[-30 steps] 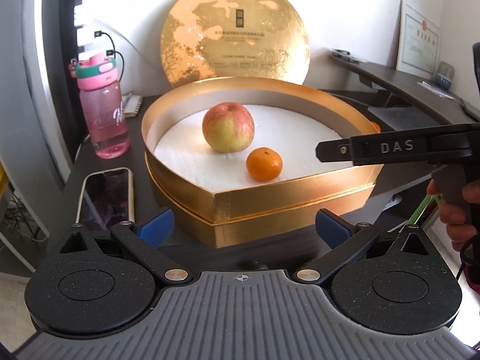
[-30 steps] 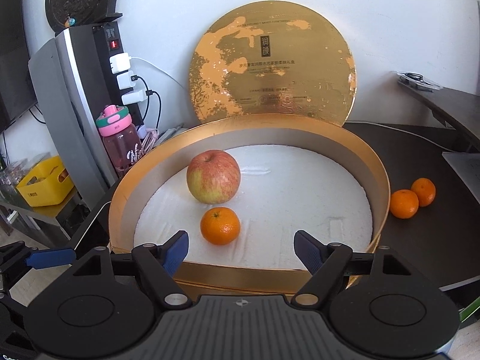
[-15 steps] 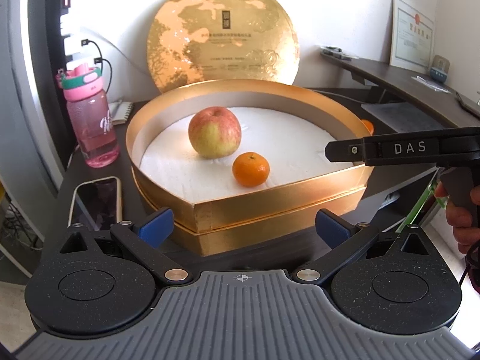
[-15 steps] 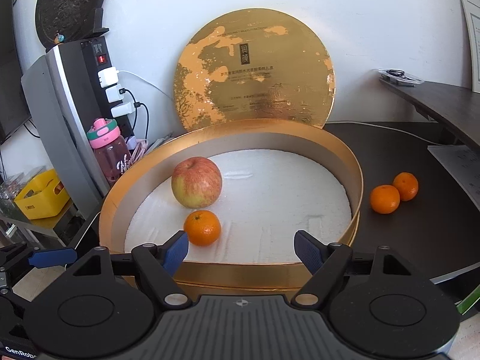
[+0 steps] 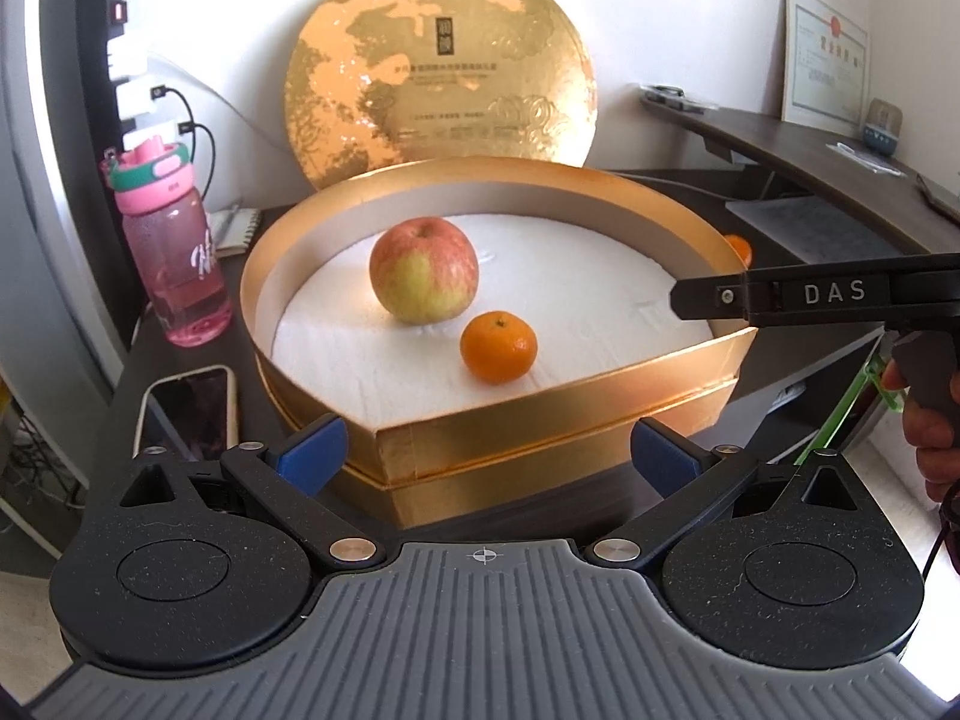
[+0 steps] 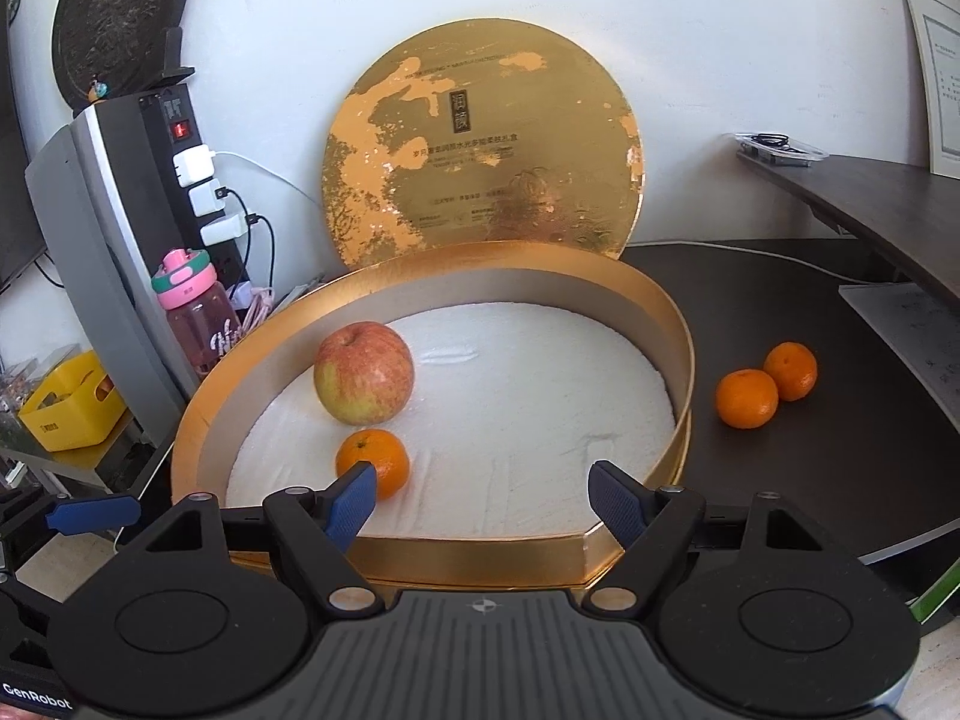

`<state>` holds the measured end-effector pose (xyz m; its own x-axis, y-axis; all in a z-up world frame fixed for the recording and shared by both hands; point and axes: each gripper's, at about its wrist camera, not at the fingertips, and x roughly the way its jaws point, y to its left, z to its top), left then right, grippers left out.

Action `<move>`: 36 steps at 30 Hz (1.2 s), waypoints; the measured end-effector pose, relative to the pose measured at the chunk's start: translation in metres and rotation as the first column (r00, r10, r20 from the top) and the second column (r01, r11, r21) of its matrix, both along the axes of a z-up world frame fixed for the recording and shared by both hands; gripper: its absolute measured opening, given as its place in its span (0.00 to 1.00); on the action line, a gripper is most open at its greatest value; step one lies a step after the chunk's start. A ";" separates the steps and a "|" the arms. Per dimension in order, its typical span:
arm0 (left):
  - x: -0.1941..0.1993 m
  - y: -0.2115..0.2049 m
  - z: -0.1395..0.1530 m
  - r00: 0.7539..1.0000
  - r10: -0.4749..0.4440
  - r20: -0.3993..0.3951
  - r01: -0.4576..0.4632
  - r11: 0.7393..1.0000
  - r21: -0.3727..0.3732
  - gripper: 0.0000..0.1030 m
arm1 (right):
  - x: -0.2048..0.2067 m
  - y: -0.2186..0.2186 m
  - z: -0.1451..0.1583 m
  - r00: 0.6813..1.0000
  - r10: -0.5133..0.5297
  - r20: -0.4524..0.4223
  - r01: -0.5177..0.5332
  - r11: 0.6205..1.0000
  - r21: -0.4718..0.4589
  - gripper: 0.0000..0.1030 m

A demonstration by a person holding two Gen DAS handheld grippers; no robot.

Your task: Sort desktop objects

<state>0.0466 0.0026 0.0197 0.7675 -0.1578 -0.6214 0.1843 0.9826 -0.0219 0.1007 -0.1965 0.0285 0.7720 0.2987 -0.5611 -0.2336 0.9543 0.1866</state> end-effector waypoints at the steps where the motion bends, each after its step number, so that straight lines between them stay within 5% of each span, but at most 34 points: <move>1: 0.002 -0.001 0.001 1.000 -0.001 0.000 0.001 1.000 0.001 1.00 | 0.001 -0.003 0.000 1.000 -0.006 0.002 0.006 1.000 0.001 0.76; 24: 0.042 -0.053 0.008 0.995 -0.096 0.011 0.095 0.995 0.040 1.00 | 0.020 -0.096 -0.012 0.974 -0.228 0.009 0.227 0.973 0.038 0.75; 30: 0.049 -0.055 0.003 0.997 -0.082 -0.012 0.083 0.996 0.042 1.00 | 0.034 -0.111 -0.025 0.963 -0.268 -0.025 0.269 0.961 0.061 0.65; 36: 0.052 -0.052 -0.001 0.998 -0.065 -0.024 0.066 0.997 0.044 1.00 | 0.063 -0.117 -0.037 0.955 -0.296 -0.030 0.297 0.953 0.050 0.41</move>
